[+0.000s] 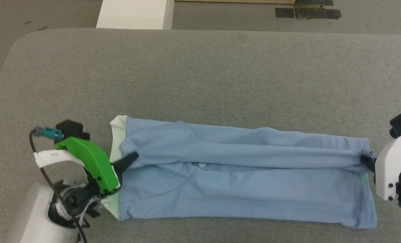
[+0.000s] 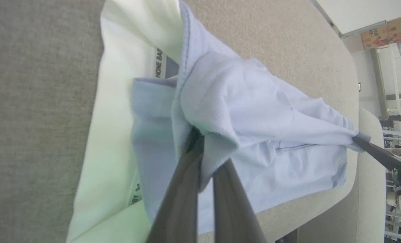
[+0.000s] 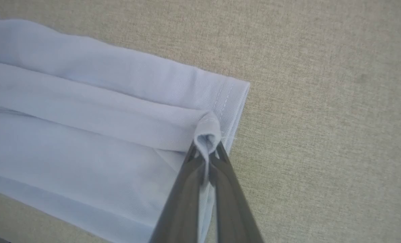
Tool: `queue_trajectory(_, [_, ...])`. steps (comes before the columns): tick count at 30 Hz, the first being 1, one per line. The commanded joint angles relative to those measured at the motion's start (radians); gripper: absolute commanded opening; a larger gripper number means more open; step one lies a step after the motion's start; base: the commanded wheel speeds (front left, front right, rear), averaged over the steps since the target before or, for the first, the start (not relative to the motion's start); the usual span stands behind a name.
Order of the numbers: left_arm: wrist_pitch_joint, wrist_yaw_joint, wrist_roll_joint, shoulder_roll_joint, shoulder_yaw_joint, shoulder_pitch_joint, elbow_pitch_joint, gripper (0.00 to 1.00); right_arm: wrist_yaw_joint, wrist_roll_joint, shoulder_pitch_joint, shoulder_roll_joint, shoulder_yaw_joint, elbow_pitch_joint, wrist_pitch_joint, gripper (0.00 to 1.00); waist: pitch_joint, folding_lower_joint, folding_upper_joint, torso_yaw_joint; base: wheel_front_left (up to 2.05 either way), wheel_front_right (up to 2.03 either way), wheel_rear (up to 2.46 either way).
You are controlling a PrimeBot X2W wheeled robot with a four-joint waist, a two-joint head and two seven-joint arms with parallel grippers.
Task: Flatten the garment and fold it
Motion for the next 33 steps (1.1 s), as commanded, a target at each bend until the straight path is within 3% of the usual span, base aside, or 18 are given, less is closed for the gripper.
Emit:
queue_trajectory(1, [-0.004,0.01,-0.004,0.001,0.001,0.019,0.015,0.0,-0.001,-0.004,0.016,0.005,0.0,0.007,-0.001,0.0,0.005,0.0001,0.0,0.0,0.0,0.0,0.0])
queue_trajectory(12, [-0.004,0.041,-0.004,0.002,0.003,0.05,0.139,0.0,-0.001,-0.012,0.058,0.015,0.014,0.065,-0.001,0.0,0.004,0.0001,0.0,-0.006,0.0,0.0,0.0])
queue_trajectory(13, [-0.008,0.043,0.0,0.005,0.004,0.047,0.146,0.46,-0.001,-0.014,0.058,0.016,0.014,0.067,-0.005,0.0,-0.002,0.0001,0.0,-0.006,0.0,0.0,0.0])
queue_trajectory(14, [-0.011,0.045,0.006,0.008,0.004,0.045,0.15,1.0,-0.001,-0.013,0.059,0.017,0.014,0.07,-0.006,0.13,-0.008,0.0001,0.0,-0.006,0.0,0.0,0.0])
queue_trajectory(15, [-0.013,0.049,0.008,0.009,0.005,0.043,0.153,1.0,-0.001,-0.011,0.06,0.017,0.016,0.069,-0.008,0.95,-0.017,0.0001,0.0,-0.006,0.0,0.0,0.0])
queue_trajectory(16, [-0.011,0.053,0.011,0.012,0.003,0.042,0.155,1.0,-0.001,-0.009,0.06,0.018,0.015,0.07,-0.013,1.0,-0.026,0.0001,0.0,-0.007,0.0,0.0,0.0])
queue_trajectory(28, [0.037,0.099,0.061,0.099,0.008,-0.018,0.041,1.0,-0.001,0.012,0.064,0.003,-0.031,0.002,-0.014,1.0,-0.144,0.0001,0.0,-0.013,0.0,0.0,0.0])
queue_trajectory(33, [-0.093,0.049,0.111,0.099,0.033,-0.061,-0.035,1.0,-0.001,0.031,0.069,0.032,-0.108,-0.069,-0.055,1.0,-0.167,0.0001,0.0,-0.018,0.0,0.0,0.0])
